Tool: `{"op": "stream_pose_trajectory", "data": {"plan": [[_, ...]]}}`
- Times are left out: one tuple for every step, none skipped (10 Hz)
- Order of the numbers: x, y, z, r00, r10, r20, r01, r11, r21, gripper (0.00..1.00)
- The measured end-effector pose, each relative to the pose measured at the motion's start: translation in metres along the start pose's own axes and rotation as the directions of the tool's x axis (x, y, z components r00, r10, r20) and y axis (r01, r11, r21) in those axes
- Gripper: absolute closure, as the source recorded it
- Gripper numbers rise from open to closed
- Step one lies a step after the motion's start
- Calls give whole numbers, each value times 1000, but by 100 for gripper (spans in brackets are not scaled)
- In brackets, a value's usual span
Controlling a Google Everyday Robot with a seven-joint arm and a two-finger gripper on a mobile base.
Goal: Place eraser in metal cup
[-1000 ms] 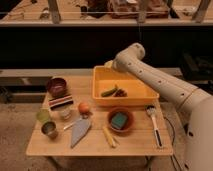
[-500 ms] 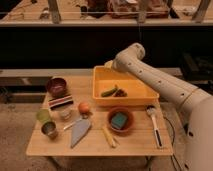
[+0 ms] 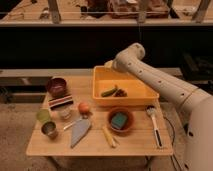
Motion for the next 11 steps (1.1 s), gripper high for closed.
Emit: {"op": "stream_pose_trajectory", "data": {"plan": [[0, 0, 0, 1000, 0, 0, 0, 1000, 0, 20], [0, 0, -1, 1000, -2, -1, 2, 1000, 0, 20], [0, -1, -1, 1000, -8, 1, 8, 1000, 3, 20], [1, -6, -6, 1000, -19, 17, 18, 1000, 16, 20], [0, -13, -11, 999, -24, 37, 23, 999, 34, 20], [-4, -31, -20, 997, -47, 65, 43, 997, 64, 20], [-11, -51, -27, 993, -70, 92, 62, 994, 91, 20], [-20, -71, -36, 989, -95, 116, 82, 990, 112, 20], [-39, -94, -44, 979, -136, 151, 117, 984, 133, 20], [-48, -104, -48, 974, -153, 166, 129, 981, 144, 20], [-48, -103, -47, 974, -154, 166, 132, 981, 141, 20]]}}
